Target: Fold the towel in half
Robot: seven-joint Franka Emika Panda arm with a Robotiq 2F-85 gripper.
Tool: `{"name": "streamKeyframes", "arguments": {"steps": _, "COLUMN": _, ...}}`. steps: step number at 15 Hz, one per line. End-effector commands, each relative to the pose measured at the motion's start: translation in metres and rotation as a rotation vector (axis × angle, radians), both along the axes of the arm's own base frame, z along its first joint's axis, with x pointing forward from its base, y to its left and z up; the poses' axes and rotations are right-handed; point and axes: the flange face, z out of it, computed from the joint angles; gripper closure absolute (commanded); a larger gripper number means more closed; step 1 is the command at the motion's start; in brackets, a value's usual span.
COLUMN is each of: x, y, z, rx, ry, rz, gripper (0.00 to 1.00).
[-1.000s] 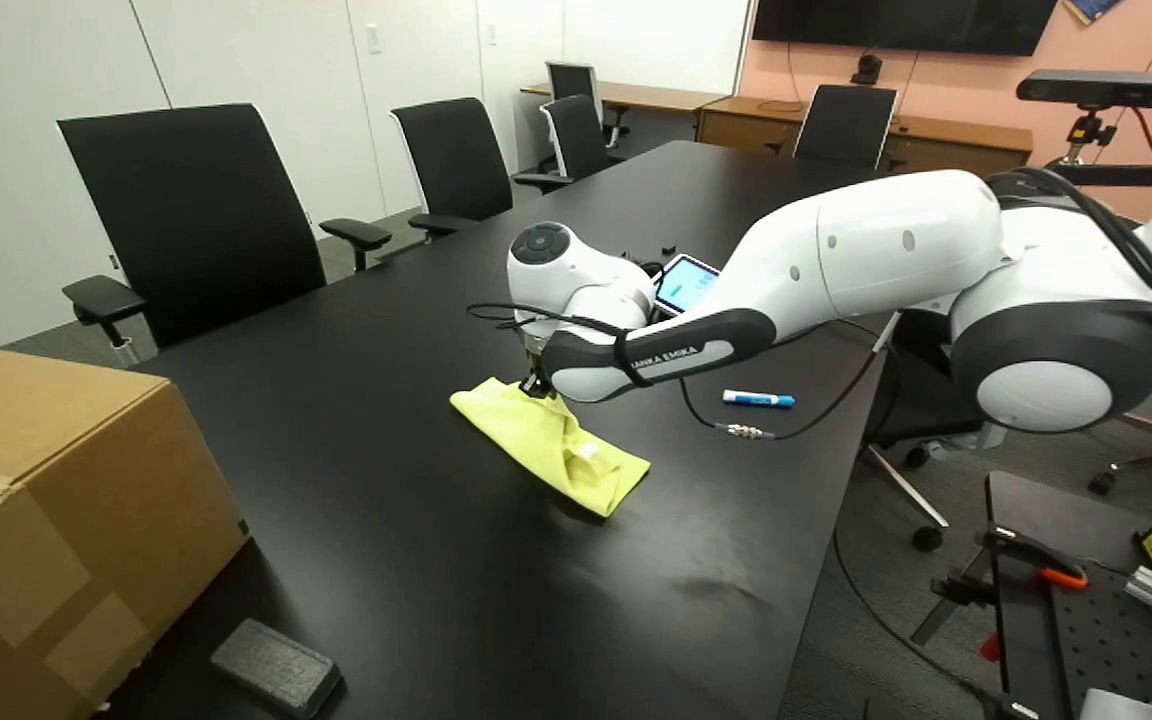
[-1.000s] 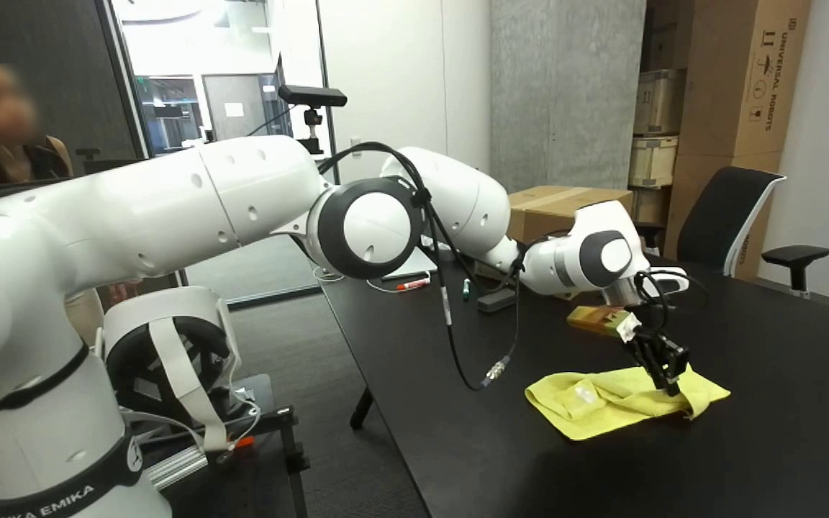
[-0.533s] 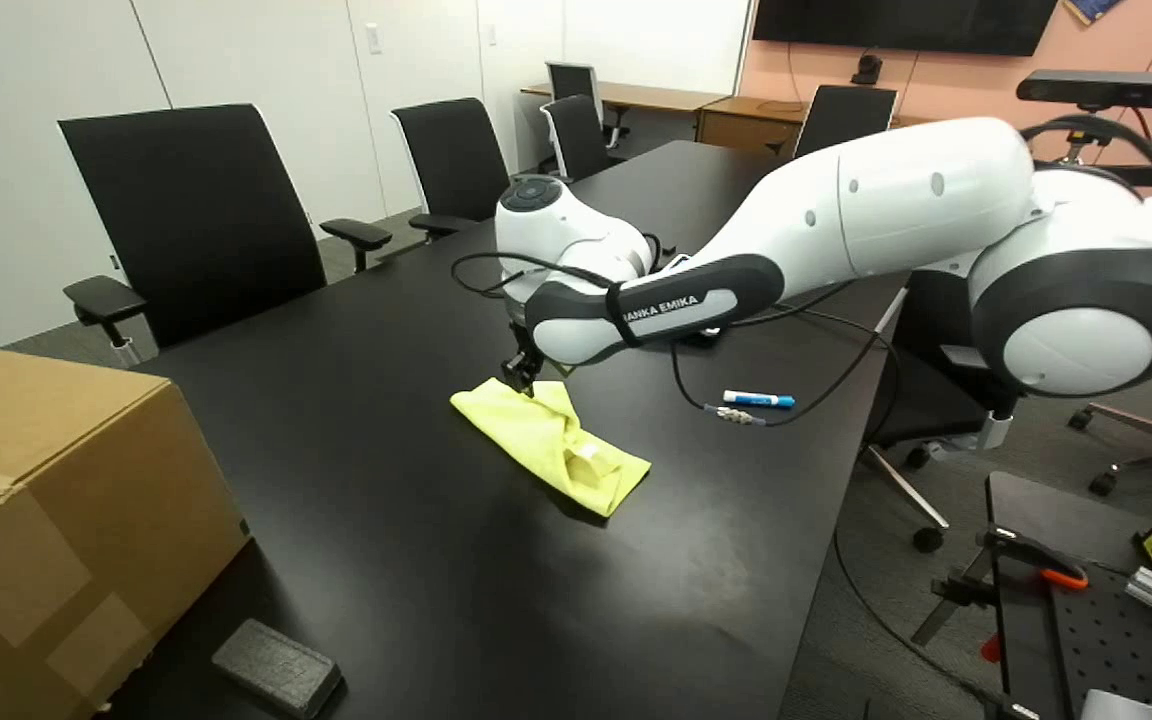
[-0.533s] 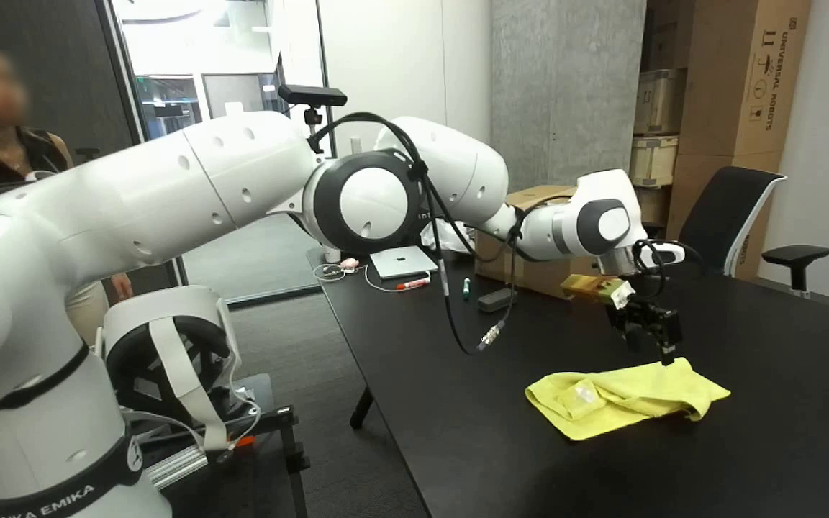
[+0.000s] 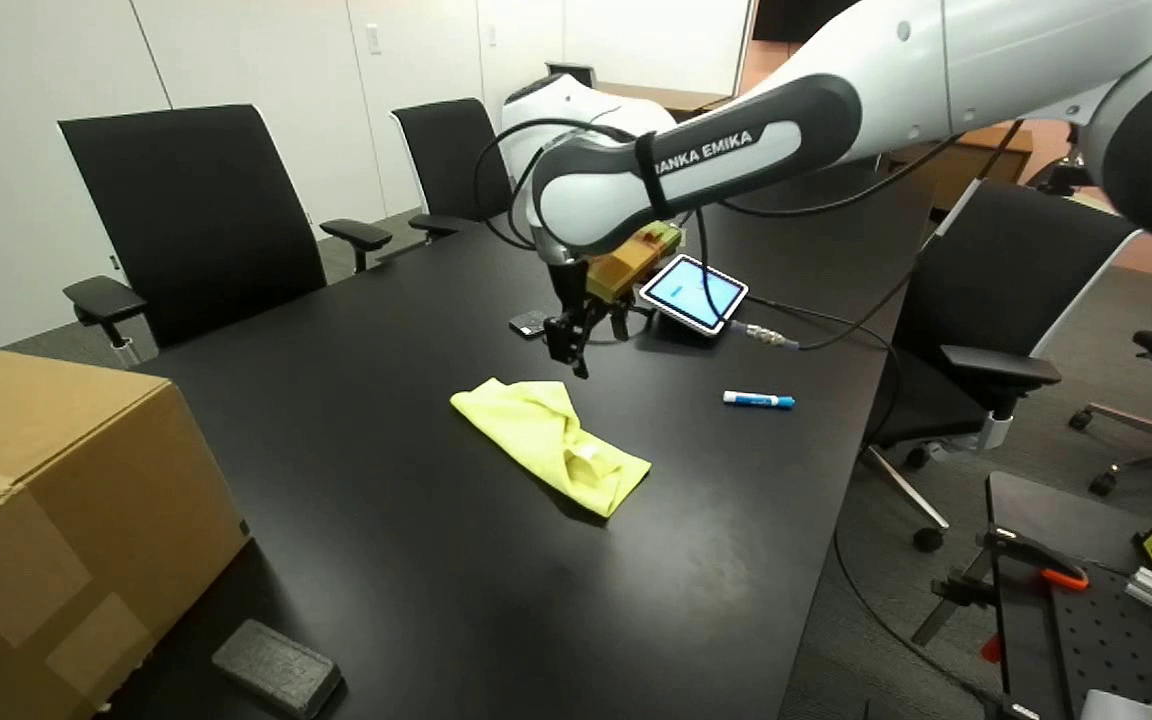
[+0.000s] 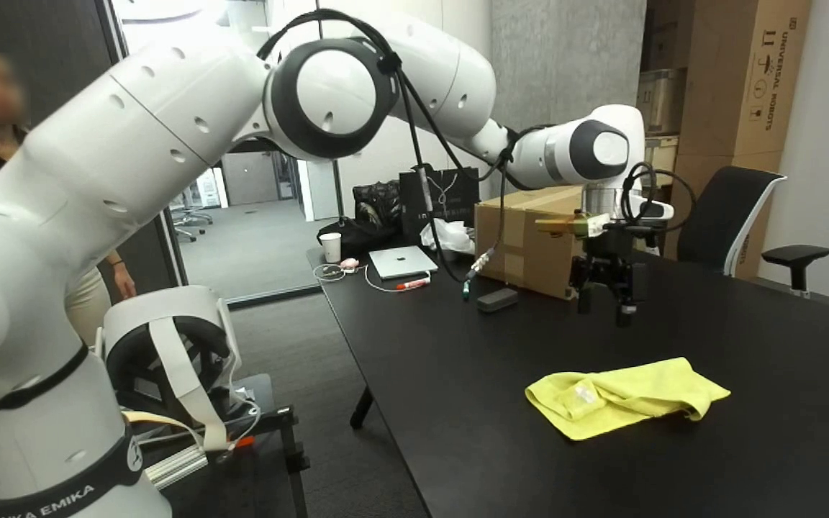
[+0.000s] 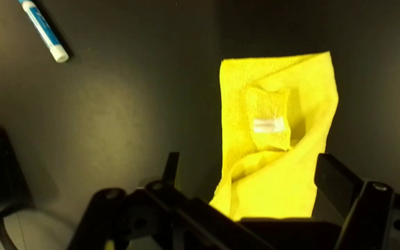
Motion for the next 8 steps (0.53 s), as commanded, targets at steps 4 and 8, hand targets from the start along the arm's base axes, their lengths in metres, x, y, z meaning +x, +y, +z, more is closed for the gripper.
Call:
{"name": "streamKeyframes", "arguments": {"steps": 4, "x": -0.080, "y": 0.011, "z": 0.081, "rx": 0.049, "ry": 0.139, "rz": 0.022, "gripper": 0.00}}
{"name": "streamKeyframes", "arguments": {"steps": 8, "x": -0.133, "y": 0.019, "z": 0.122, "rx": 0.064, "ry": 0.194, "rz": 0.039, "gripper": 0.00}}
